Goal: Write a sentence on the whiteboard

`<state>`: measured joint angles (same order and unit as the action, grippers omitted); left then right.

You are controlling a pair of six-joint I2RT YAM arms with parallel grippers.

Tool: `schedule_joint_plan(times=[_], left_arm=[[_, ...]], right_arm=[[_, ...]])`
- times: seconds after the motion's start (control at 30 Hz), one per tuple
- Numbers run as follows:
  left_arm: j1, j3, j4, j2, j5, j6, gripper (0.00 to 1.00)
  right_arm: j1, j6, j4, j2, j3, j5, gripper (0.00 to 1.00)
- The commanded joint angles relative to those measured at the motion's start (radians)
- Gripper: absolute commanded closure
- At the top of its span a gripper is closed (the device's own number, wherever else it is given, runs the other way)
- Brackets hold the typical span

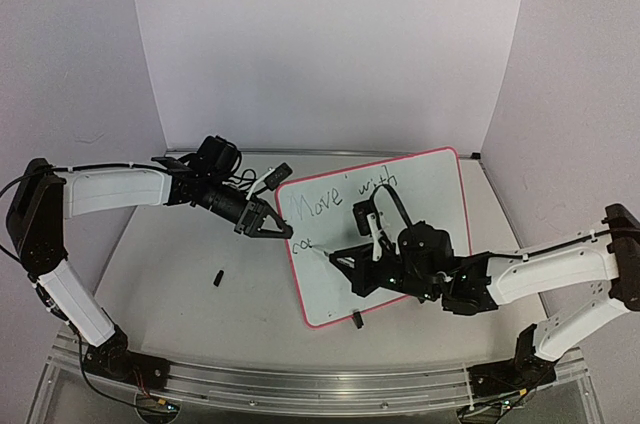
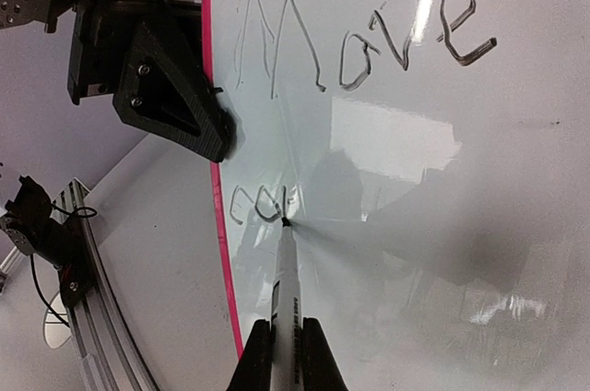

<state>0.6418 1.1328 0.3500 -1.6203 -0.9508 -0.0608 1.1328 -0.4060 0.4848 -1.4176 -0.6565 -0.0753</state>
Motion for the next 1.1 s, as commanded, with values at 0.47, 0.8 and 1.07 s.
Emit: schedule_joint_plan(times=[0.47,0.8,1.07], left_arm=[[0.032,0.028,0.033,0.017,-0.003,-0.068,1.00],[0.033,0.029,0.035,0.018,0.000,-0.070,1.00],[0.033,0.028,0.036,0.018,0.001,-0.071,1.00]], right_arm=[[-0.005,-0.006,0.080,-0.025,-0.005,-0.075,1.00],[-0.005,-0.027,0.074,-0.035,-0.008,-0.148,1.00],[-0.005,-0.041,0.040,-0.012,0.005,-0.176,1.00]])
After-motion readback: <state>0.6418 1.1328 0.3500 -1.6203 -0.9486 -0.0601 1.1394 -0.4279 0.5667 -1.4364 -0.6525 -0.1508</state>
